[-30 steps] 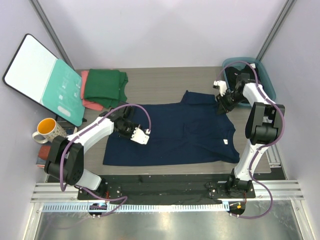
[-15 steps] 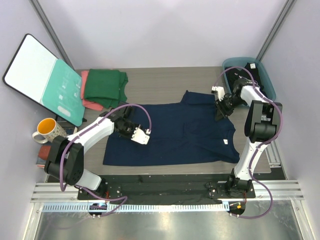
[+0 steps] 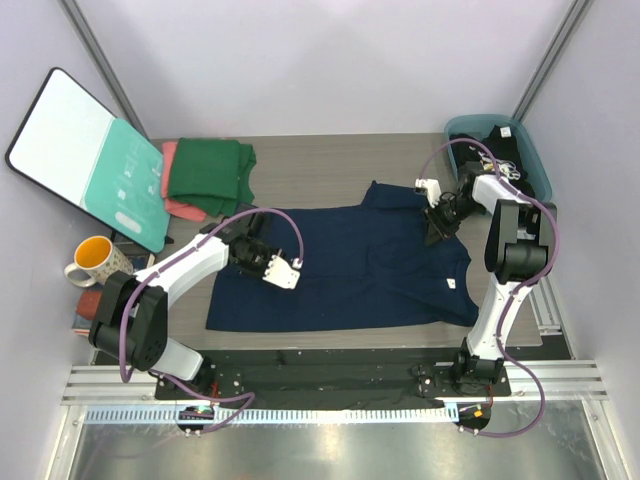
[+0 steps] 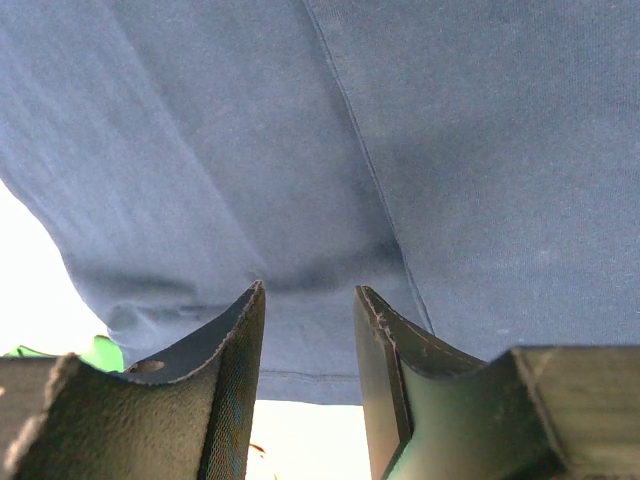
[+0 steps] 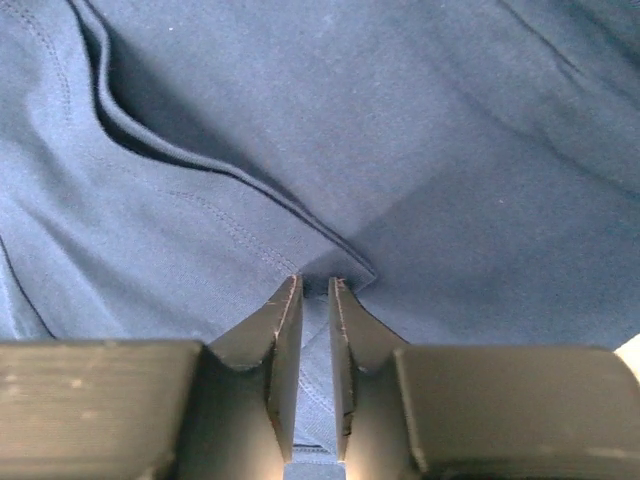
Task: Fold and stack the t-shirts
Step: Fold the flattened tshirt in 1/3 of the way
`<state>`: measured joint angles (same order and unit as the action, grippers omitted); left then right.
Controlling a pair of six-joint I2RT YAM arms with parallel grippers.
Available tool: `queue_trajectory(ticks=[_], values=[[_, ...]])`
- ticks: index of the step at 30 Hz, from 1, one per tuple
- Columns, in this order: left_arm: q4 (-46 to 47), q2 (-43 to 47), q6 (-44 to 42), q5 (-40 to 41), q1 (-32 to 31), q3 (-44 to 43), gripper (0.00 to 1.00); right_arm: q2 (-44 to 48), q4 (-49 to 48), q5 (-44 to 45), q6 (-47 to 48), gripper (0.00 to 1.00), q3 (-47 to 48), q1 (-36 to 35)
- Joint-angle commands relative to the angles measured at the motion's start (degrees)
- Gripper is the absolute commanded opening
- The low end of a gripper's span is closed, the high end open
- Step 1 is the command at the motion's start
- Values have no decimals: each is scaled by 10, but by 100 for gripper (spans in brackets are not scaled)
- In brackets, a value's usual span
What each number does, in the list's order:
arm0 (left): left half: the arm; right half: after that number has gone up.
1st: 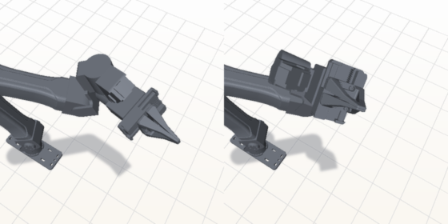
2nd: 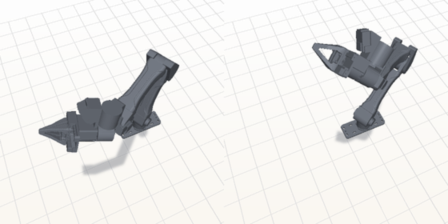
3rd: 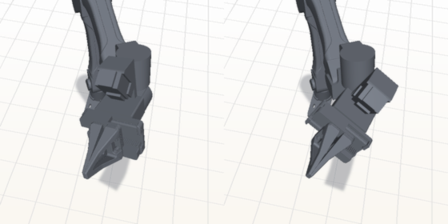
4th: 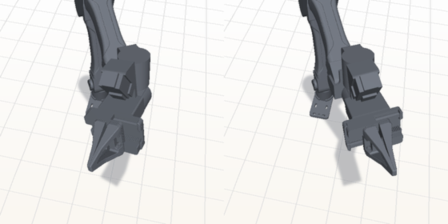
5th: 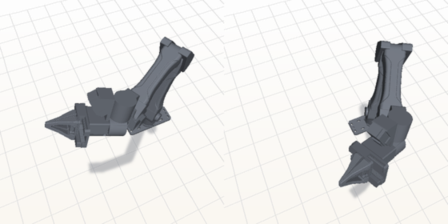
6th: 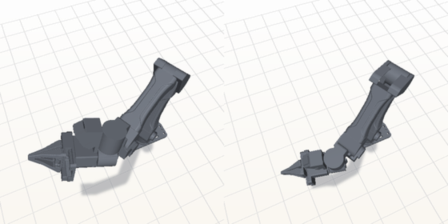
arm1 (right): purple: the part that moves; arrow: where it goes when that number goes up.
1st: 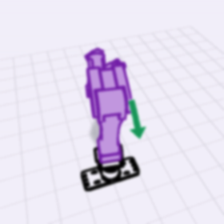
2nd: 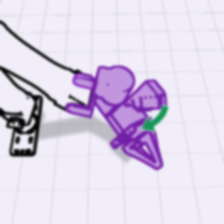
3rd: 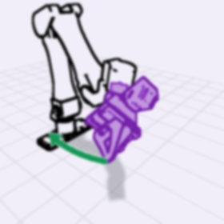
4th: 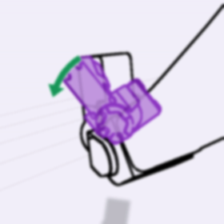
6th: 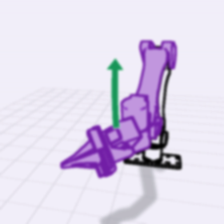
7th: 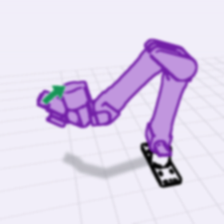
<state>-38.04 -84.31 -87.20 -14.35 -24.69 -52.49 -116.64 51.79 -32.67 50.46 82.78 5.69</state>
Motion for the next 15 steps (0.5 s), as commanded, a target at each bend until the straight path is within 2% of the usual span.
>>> queue_trajectory(ticks=[1,4,7,15], values=[[11,-1,8,-10,-3,-8,41,-3,-20,12,-9,20,-6,-8],[13,-1,7,-10,-3,-7,41,-3,-23,16,-11,13,-6,-9],[13,-1,7,-11,-3,-6,41,0,-27,17,-12,1,-8,-11],[14,2,8,-10,-3,-4,41,26,-27,23,-25,1,4,-19]])
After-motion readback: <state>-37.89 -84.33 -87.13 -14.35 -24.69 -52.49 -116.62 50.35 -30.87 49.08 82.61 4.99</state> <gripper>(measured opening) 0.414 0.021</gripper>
